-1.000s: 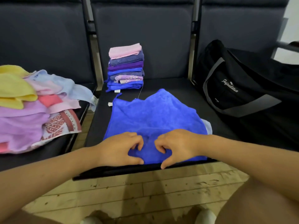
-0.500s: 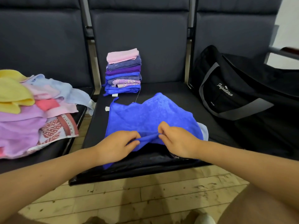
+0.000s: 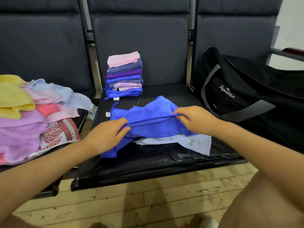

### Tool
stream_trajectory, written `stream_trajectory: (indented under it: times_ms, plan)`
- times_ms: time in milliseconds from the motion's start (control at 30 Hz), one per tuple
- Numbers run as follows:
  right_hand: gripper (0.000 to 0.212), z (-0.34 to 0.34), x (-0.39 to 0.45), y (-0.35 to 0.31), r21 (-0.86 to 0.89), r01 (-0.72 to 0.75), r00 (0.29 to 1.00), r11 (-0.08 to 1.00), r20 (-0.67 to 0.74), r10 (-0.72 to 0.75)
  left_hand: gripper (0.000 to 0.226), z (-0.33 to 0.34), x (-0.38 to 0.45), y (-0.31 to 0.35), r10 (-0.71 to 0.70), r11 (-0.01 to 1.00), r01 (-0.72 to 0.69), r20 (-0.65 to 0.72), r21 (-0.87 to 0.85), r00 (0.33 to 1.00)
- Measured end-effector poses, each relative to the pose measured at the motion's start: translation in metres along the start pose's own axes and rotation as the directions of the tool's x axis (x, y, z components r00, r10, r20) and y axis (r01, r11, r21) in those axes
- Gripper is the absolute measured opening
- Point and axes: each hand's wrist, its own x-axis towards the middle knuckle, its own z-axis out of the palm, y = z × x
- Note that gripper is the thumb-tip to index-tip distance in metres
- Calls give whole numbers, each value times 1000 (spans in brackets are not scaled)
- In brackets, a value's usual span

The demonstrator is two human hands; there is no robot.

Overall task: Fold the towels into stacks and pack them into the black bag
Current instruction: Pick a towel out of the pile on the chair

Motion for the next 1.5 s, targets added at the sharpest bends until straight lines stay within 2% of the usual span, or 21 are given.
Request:
stream_trajectory:
  times_ms: [67,133,200,267,333,400,500,567,600,667,767,867,900,967,1067,1167,1300,1500]
  plan:
    - [22,-6,-1,14,130,-53,998,990,22,51,47,-4,-1,-11,-2,1000,2,3,29,1000]
    - [22,-10,-2,25,231,-119,993,965,43,113,33,-8,-2,-21,-37,999,37,-9,24,999]
    - [24,-14,-4,32,399,-199,979,895,47,197,29,-11,-2,-30,-83,997,83,-27,2,996]
    - [25,-18,-7,35,640,-251,956,726,49,288,23,-15,-2,-34,-145,988,139,-86,-74,986]
    - [24,-20,-10,36,834,-248,933,493,70,352,27,-21,-2,-31,-252,944,219,-110,-247,962]
    - [21,-21,-15,36,920,-235,921,313,108,375,32,-26,-4,-23,-335,850,256,-96,-460,937]
    - [22,-21,-21,36,950,-254,913,183,173,369,28,-25,-9,-8,-407,663,244,-67,-707,911]
    - [21,-20,-26,33,936,-287,910,203,201,362,24,-20,-15,0,-438,569,259,-20,-780,899]
    - [21,-17,-29,32,918,-318,903,236,218,371,24,-16,-17,2,-429,568,278,10,-774,903]
    - [21,-9,-36,32,860,-399,890,319,279,362,29,-3,-21,-1,-377,645,331,90,-689,922]
    - [22,2,-48,30,702,-529,848,477,455,270,37,10,-27,-5,-315,783,379,212,-493,925]
    - [28,5,-58,25,547,-595,774,588,586,238,38,9,-27,-7,-268,824,357,253,-441,930]
    - [29,4,-59,24,531,-590,771,608,596,226,38,6,-27,-9,-255,834,343,250,-432,934]
    - [31,1,-59,25,557,-536,806,634,561,189,38,0,-26,-12,-239,840,314,217,-442,946]
    - [46,-7,-52,31,686,-435,894,584,405,190,35,-8,-20,-16,-277,779,279,91,-561,957]
    - [28,-19,-40,36,807,-325,940,493,219,262,34,-12,-7,-25,-348,752,264,-24,-604,937]
    - [19,-16,-13,43,844,-241,907,479,20,422,30,-4,17,-33,-380,849,292,-125,-441,917]
    - [32,21,35,59,751,-345,827,563,-40,560,26,21,55,-50,-369,907,315,-169,-280,914]
